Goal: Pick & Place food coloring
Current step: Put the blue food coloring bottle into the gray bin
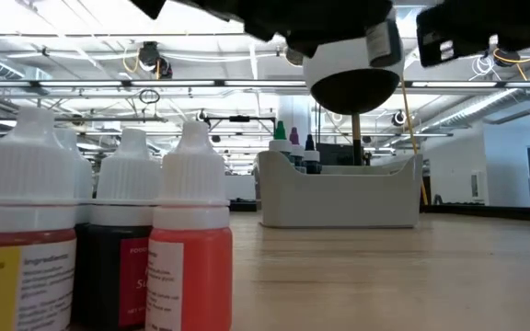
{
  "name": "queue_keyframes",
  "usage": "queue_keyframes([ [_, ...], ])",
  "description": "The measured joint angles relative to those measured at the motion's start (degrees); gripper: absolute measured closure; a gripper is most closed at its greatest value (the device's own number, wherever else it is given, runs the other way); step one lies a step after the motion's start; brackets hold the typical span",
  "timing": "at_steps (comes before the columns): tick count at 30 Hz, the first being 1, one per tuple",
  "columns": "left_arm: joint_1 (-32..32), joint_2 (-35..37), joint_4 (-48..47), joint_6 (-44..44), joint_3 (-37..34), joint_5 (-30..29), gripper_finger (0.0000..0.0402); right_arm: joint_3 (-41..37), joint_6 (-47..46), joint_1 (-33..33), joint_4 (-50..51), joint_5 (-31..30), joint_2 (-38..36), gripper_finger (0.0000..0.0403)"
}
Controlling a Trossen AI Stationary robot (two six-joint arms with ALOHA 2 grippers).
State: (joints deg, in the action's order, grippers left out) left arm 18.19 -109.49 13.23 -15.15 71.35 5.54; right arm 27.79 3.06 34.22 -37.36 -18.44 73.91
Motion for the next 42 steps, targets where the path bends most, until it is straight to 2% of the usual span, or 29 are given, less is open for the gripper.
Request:
queue_keyframes([
  [4,-0.02,0.0,0.13,-0.18,1.73,-3.53,0.0333,-0.04,-2.91,-0.02,2.03,-2.52,0.04,0.0332],
  [7,-0.18,0.01,0.22,-0.31,3.02,-6.45,0.0333,-0.04,-4.12,-0.02,2.07,-2.51,0.04,0.0298],
  [13,-0.79,0.04,0.18,-0.67,3.24,-7.17,0.0333,-0.04,-5.56,-0.29,1.65,-2.87,0.04,0.0217],
  [17,-1.39,0.04,-0.09,0.28,3.24,-7.17,0.0334,-0.07,-2.62,-0.57,-0.71,-6.15,0.04,0.0188],
  [21,-2.29,0.04,-1.72,2.87,3.24,-7.06,0.0334,-0.07,2.67,-0.37,-3.45,-7.24,0.04,0.018],
  [27,-3.16,0.04,-4.25,3.68,3.24,-3.65,0.0329,-0.07,10.76,0.57,-4.13,-7.01,0.04,0.0179],
  [37,-4.72,0.04,-2.79,1.94,3.24,-5.32,0.0323,-0.09,9.69,1.47,-4.4,-7.06,0.04,0.0179],
  [42,-7.71,1.1,-3.76,-6.62,3.17,-5.38,0.0322,-0.11,10.06,3.8,-4.84,-7.04,-0.37,0.0179],
])
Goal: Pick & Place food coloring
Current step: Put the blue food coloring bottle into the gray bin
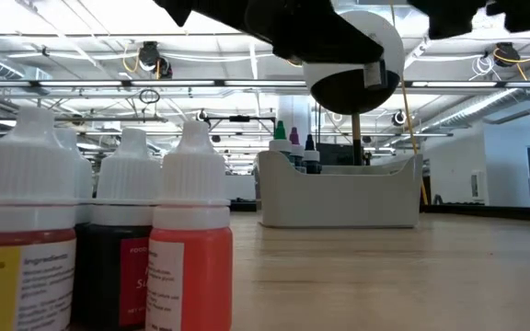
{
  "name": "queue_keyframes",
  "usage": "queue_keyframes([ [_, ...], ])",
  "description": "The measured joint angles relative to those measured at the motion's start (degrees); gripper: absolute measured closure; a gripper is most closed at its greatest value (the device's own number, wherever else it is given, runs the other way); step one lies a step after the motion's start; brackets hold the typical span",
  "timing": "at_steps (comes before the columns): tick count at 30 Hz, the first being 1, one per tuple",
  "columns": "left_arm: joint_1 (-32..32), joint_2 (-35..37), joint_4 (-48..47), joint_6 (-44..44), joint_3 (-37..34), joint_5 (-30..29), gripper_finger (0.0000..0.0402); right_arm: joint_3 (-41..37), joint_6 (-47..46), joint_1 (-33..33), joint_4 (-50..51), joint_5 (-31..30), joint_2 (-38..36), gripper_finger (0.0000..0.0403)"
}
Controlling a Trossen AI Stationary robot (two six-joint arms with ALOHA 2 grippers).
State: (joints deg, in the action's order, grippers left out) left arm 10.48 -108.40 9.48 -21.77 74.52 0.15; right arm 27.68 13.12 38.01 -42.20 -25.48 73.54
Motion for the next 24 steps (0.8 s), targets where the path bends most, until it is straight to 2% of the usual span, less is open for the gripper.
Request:
queue_keyframes([
  [3,-3.06,2.81,-3.0,-7.37,0.0,3.34,0.0322,0.0,0.01,1.47,0.07,0.0,-0.61,0.0179],
  [6,-7.45,6.23,-6.47,-10.72,0.0,9.17,0.0322,0.0,0.13,2.34,0.07,0.02,-1.01,0.0179],
  [11,-16.27,10.15,-8.35,-9.05,0.04,23.87,0.0322,0.0,1.42,2.51,0.88,-0.11,-0.98,0.0179],
  [13,-19.14,9.98,-7.18,-6.23,0.07,26.75,0.0322,0.0,1.54,2.21,1.31,-0.39,-0.96,0.0179],
  [18,-22.18,9.83,-6.09,3.46,0.04,24.79,0.0334,0.0,1.54,1.69,1.8,-4.73,-0.96,0.0179],
  [21,-20.29,9.58,-7.78,8.71,0.04,21.39,0.0335,0.0,1.46,1.71,2.31,-10.35,-0.96,0.0179],
  [24,-16.0,9.61,-10.15,9.5,0.04,16.02,0.0335,0.0,1.3,1.73,4.67,-15.7,-0.96,0.0179],
])
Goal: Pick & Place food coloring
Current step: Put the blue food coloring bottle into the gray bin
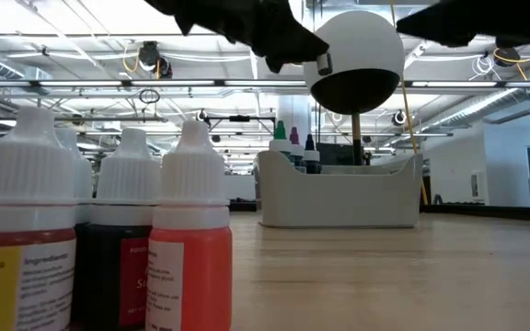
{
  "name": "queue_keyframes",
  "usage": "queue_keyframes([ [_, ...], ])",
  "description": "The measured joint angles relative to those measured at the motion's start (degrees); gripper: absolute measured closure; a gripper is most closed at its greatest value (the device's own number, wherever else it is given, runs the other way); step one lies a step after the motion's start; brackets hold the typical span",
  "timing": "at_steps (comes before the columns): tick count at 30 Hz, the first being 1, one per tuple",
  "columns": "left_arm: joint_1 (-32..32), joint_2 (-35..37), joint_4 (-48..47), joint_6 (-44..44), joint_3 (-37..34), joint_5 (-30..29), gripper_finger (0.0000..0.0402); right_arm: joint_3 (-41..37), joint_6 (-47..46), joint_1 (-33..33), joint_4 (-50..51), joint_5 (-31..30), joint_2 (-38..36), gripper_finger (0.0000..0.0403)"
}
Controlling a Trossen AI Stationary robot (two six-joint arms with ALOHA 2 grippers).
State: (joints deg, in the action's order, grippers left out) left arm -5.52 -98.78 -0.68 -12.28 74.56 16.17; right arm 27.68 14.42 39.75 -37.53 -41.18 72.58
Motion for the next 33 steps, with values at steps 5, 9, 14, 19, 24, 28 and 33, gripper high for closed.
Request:
queue_keyframes([
  [5,8.89,-0.5,-2.48,5.33,0.0,-14.49,0.0334,0.0,-1.01,0.45,3.44,-0.79,-0.59,0.0179],
  [9,15.52,-1.68,-1.94,12.49,-0.01,-27.77,0.0333,0.0,-2.63,1.93,6.92,-0.78,-2.93,0.0179],
  [14,21.46,-5.99,2.7,22.05,0.0,-41.96,0.0331,0.0,-3.78,5.48,9.98,-0.75,-6.81,0.0188],
  [19,25.1,-12.6,13.47,31.09,0.0,-54.89,0.0331,-0.04,-5.36,9.19,11.35,-0.79,-8.83,0.0201],
  [24,26.49,-20.32,27.59,36.2,0.01,-62.77,0.0331,0.0,-5.76,11.72,12.37,-0.71,-8.94,0.0209],
  [28,26.61,-25.93,31.22,39.74,3.57,-66.42,0.0331,0.0,-6.95,13.28,14.8,-0.71,-8.94,0.0214],
  [33,26.29,-32.09,24.13,38.22,15.51,-69.73,0.033,0.0,-7.77,14.51,18.01,-0.67,-8.94,0.0216],
])
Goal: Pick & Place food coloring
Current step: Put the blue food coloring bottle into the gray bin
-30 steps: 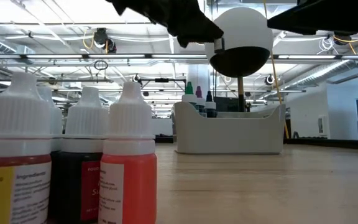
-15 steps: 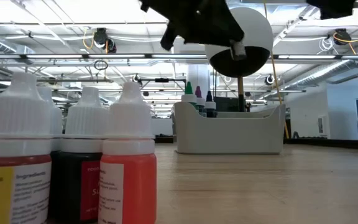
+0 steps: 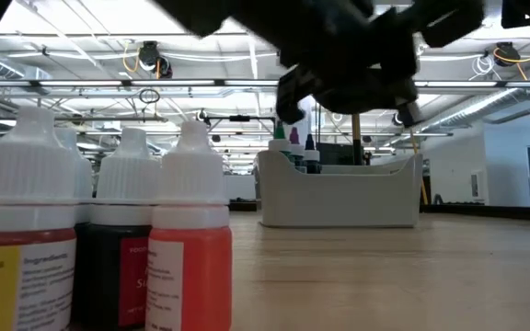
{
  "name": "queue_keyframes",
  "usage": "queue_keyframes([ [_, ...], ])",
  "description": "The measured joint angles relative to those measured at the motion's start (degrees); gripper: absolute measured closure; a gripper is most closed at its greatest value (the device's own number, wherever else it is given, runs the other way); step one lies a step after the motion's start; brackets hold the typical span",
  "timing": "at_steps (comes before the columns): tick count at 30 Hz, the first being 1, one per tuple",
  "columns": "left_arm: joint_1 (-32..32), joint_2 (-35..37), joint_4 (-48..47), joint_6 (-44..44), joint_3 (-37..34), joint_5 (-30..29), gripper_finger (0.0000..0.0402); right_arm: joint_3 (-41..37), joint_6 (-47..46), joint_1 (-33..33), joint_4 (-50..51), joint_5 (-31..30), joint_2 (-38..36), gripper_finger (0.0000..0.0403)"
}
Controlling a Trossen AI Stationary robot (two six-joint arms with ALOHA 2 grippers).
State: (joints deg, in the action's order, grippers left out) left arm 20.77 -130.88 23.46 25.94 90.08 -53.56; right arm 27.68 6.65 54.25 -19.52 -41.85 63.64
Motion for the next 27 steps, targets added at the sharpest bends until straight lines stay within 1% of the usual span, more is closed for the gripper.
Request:
queue_keyframes([
  [5,-1.35,-3.29,-20.85,1.51,13.42,-7.25,0.033,0.0,-0.02,0.27,1.34,0.06,0.0,0.0217],
  [6,-1.65,-4.25,-23.61,2.43,15.89,-8.21,0.033,0.0,-0.08,0.27,1.4,0.05,0.0,0.0218],
  [9,-2.47,-6.34,-29.27,4.6,21.14,-8.66,0.033,0.0,-0.39,0.25,2.15,0.07,0.0,0.0218],
  [11,-3.11,-8.5,-29.45,4.75,23.63,-8.0,0.033,0.0,-0.13,0.25,1.96,0.07,0.0,0.0218],
  [15,-4.44,-10.89,-30.93,5.48,24.77,-7.77,0.033,0.0,0.3,0.25,1.81,0.07,0.0,0.022],
  [20,-5.68,-10.7,-35.4,9.29,24.79,-8.19,0.033,0.0,0.07,0.25,1.41,0.09,0.0,0.022],
  [24,-6.58,-10.81,-35.77,7.7,24.79,-7.43,0.033,0.0,0.05,0.25,1.11,0.1,0.0,0.022],
  [27,-7.47,-10.74,-35.8,7.42,24.79,-5.54,0.033,0.0,0.0,0.25,0.94,0.11,0.0,0.022],
])
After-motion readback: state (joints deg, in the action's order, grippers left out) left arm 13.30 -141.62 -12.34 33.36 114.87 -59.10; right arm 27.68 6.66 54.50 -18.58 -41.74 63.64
